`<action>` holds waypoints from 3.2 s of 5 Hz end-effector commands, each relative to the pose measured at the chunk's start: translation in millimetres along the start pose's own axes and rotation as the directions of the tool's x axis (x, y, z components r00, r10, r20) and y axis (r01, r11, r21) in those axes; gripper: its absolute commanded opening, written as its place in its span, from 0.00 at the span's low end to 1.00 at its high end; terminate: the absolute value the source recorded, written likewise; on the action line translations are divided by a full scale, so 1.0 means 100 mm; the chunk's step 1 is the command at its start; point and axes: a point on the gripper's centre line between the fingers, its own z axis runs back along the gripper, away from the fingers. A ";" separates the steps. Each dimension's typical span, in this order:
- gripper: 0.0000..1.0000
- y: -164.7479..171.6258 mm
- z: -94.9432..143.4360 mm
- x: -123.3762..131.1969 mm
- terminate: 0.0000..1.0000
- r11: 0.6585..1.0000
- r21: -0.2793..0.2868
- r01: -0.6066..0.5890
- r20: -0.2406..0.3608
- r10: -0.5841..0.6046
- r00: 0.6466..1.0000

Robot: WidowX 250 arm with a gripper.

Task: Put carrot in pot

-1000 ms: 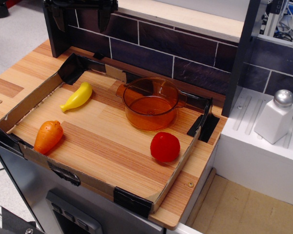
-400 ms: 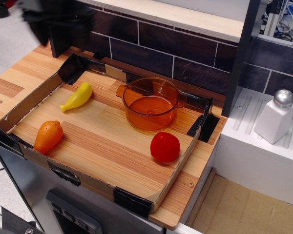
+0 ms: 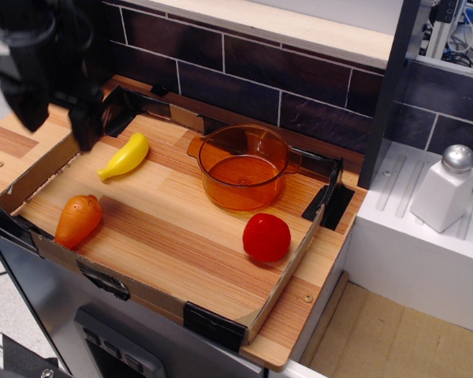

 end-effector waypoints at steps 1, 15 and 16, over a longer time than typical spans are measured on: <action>1.00 -0.04 -0.14 -0.26 0.00 0.996 0.000 0.094 -0.022 -0.094 0.995; 1.00 -1.27 0.25 0.92 0.00 0.910 -0.120 -0.396 0.308 0.414 0.857; 1.00 -1.23 0.33 0.93 0.00 0.906 -0.135 -0.401 0.314 0.423 0.850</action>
